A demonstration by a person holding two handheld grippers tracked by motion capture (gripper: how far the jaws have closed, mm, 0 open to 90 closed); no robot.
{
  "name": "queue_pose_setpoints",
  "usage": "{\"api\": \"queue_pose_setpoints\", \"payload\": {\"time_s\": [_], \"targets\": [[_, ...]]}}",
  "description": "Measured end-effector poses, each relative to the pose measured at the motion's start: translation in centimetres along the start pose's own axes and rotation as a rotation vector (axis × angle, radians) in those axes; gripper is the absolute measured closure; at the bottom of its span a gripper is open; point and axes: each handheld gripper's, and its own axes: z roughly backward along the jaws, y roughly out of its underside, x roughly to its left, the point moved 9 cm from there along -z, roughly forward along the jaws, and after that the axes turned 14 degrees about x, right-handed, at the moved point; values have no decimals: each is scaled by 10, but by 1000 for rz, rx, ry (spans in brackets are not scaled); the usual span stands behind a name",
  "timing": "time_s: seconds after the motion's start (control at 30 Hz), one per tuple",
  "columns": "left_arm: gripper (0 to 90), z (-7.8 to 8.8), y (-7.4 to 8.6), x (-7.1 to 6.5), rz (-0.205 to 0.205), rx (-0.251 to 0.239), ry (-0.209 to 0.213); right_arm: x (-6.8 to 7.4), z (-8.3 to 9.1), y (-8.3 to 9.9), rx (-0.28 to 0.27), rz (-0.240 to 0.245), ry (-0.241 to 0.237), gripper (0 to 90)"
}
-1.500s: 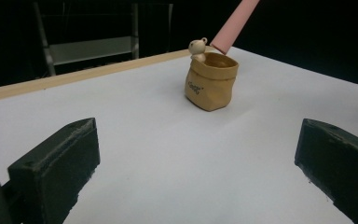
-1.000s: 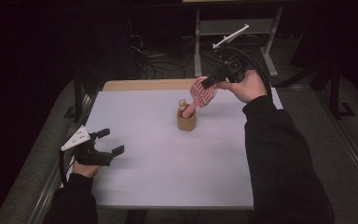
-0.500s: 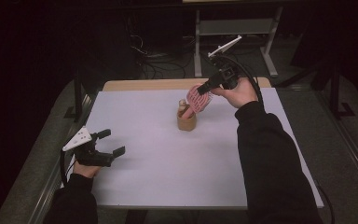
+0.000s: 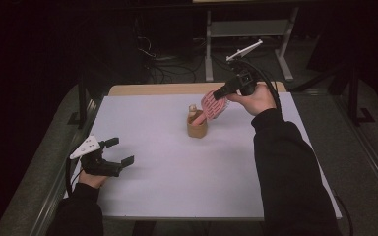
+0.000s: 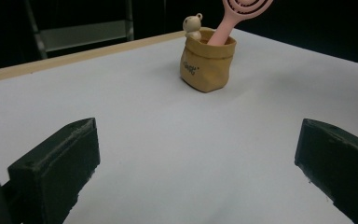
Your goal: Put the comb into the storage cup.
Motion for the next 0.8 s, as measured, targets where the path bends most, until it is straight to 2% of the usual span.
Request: {"api": "queue_pose_setpoints", "payload": {"time_s": [0.13,0.23,0.33,0.43,0.57,0.67,0.7,0.8], "targets": [[0,-1,0,-1,0,0,1,-4,0,5,-3,-6,16,566],[0,-1,0,0,0,1,0,-7,2,6,-22,-7,28,504],[0,-1,1,0,-1,6,0,-9,4,8,-45,13,50,426],[0,-2,1,-1,0,8,2,-10,5,10,-71,28,76,319],[0,-2,1,-1,1,10,3,-11,9,11,-116,66,108,120],[0,-2,1,-1,3,11,2,-13,8,12,-124,79,137,0],[0,-2,2,-1,2,11,2,-14,8,13,-121,80,151,0],[0,-3,2,-1,2,16,4,-15,11,14,-157,88,175,0]]}}
